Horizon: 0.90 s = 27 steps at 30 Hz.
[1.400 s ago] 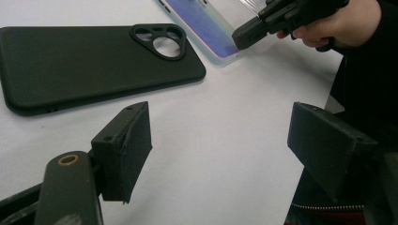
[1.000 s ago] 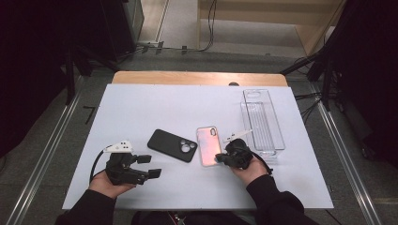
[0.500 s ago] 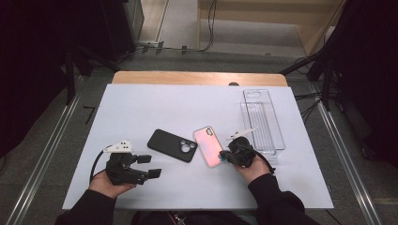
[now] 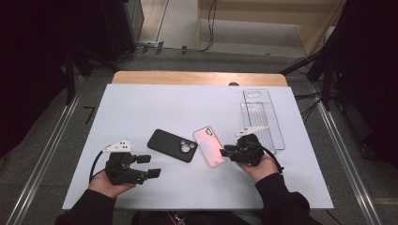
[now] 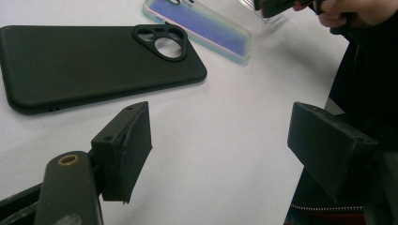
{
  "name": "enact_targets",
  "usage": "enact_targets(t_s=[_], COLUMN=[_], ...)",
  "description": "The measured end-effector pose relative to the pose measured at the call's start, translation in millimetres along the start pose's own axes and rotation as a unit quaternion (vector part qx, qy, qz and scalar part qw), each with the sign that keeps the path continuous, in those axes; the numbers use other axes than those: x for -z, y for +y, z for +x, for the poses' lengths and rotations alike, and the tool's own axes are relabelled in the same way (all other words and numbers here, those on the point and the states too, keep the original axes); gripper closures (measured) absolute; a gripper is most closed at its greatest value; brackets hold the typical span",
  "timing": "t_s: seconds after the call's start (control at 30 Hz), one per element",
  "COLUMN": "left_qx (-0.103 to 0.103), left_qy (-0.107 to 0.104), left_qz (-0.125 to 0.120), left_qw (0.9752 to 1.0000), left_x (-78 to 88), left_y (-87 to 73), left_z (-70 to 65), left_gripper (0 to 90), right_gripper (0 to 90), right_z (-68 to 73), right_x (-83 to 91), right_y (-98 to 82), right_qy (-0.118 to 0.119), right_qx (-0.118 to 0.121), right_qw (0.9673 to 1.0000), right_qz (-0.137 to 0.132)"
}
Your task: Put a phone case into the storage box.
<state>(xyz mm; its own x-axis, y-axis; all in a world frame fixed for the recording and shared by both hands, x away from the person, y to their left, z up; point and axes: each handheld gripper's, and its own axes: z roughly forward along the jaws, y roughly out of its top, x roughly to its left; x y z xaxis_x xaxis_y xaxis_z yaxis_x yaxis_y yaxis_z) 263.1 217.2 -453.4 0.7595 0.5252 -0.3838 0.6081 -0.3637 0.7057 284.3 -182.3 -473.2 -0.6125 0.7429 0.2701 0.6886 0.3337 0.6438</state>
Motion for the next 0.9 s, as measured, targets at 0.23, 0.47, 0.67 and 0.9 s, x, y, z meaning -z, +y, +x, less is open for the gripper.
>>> enact_targets(t_s=[0.23, 0.47, 0.67, 0.9], left_qx=[-0.001, 0.001, 0.002, 0.001], left_qy=[-0.002, -0.003, -0.007, -0.014], left_qz=[0.000, -0.001, -0.004, -0.004], left_qw=[1.0000, 1.0000, 1.0000, 0.9999], left_x=[-0.6, -0.2, -0.3, -0.6], left_y=[0.4, -0.2, -0.3, -1.2], left_z=[0.0, 0.1, -0.1, -0.3], left_gripper=[22.4, 22.4, 22.4, 22.4], right_gripper=[44.7, 35.0, 29.5, 26.9], right_z=[-3.0, -6.1, -8.5, -12.7], right_x=[24.6, 39.8, 54.7, 65.3], right_y=[-10.5, -23.5, -40.1, -55.0], right_qy=[0.047, 0.075, 0.086, 0.091], right_qx=[0.020, 0.018, 0.024, 0.021], right_qw=[0.9986, 0.9967, 0.9955, 0.9952], right_qz=[-0.015, -0.026, -0.030, -0.027])
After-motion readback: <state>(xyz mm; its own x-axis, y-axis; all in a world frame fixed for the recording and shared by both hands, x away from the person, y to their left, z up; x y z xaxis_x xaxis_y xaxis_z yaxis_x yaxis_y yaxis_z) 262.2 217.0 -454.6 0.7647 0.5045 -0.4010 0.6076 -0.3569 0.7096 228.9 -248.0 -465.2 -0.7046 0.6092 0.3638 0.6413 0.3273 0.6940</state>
